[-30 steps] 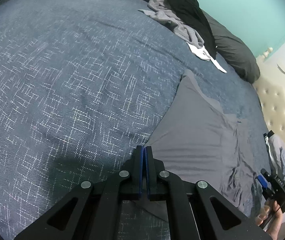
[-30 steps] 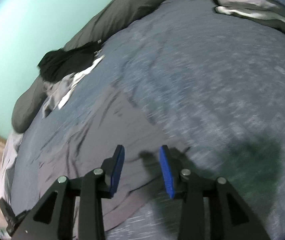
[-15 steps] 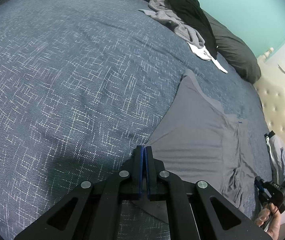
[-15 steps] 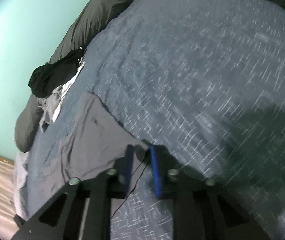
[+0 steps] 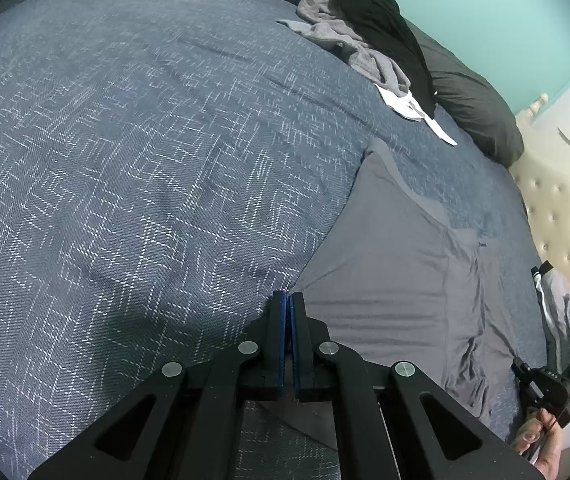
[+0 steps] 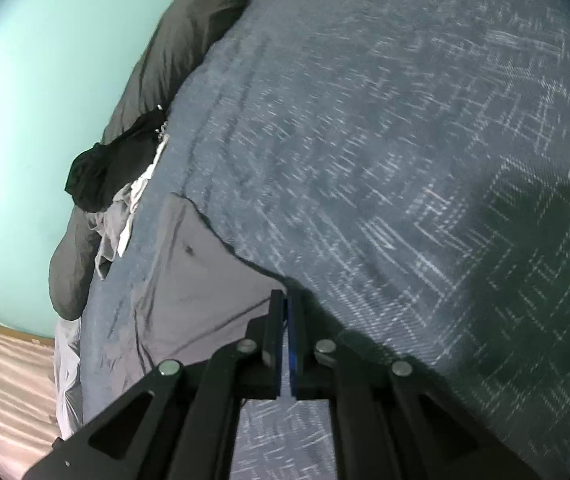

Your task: Fold clothes

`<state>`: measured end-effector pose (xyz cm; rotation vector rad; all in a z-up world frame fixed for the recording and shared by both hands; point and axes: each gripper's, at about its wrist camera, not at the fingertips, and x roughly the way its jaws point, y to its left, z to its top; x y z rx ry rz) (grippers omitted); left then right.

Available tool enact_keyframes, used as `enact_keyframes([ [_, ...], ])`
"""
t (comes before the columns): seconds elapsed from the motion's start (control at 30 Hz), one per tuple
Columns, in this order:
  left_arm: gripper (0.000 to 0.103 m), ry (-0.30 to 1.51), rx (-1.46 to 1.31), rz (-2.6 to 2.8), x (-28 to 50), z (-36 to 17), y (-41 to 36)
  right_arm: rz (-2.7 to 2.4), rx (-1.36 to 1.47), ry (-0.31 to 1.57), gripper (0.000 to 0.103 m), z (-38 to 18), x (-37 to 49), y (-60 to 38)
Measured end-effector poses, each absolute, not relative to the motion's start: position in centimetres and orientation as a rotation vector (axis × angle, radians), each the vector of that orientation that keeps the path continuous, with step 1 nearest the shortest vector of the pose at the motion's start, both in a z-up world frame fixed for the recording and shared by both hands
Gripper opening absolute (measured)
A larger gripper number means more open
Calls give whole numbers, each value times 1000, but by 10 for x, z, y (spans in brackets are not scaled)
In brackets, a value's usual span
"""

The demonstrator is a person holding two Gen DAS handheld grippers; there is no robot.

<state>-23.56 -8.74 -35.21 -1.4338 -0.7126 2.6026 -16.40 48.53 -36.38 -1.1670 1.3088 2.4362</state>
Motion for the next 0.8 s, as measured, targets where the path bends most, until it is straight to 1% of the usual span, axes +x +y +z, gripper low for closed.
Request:
enact_keyframes([
  [0.4,2,-730,-1395,2577,-234,-344,-83,2468,-1236,1157,3,-359,-173,476],
  [0.43,2,-724,-1388,2578,-234,-342,-82,2468,-1236,1157,5,-359,-172,475],
  [0.6,2,-737,-1371,2568,-234,-336,-80,2474,-1216,1136,22,-353,-169,473],
  [0.67,2,-741,-1367,2562,-233,-335,-79,2477,-1190,1095,25,-348,-165,472],
  [0.8,2,-734,-1352,2568,-231,-328,-77,2491,-1141,1042,26,-340,-158,471],
])
